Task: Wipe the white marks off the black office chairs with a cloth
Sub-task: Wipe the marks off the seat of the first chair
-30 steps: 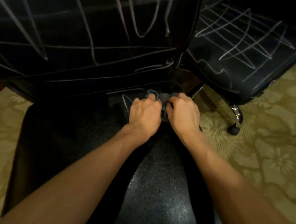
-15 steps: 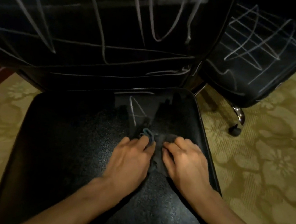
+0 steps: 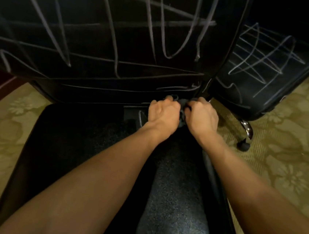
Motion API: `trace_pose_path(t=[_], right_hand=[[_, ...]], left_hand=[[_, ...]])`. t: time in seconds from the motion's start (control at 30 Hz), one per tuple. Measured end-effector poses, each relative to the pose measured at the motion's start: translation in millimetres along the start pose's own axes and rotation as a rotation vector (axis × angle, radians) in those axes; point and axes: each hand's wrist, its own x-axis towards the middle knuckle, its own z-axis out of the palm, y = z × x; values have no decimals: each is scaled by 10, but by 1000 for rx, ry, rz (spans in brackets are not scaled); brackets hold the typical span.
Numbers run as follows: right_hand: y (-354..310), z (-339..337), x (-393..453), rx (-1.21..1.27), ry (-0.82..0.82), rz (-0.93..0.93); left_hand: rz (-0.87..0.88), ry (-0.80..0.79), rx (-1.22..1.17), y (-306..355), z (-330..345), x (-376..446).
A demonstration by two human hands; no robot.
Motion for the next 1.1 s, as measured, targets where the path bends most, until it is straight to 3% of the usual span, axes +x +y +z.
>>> trace_pose_path(t=[0.37,0.6,0.93,1.1], right_hand=[[-1482,378,-178,84,-103,-231],[-1479,369,-194,71,-107,-353],[-8,57,-198,-28,31,-122],[-362,194,-423,-37,57,-154]], left_hand=[[-366,-8,-68,-1387,6,-540],[-454,14,-95,-1370,-21,-562],[-126,0,-137,-28,58,-288],[-96,-17,1,-352,64,-562]])
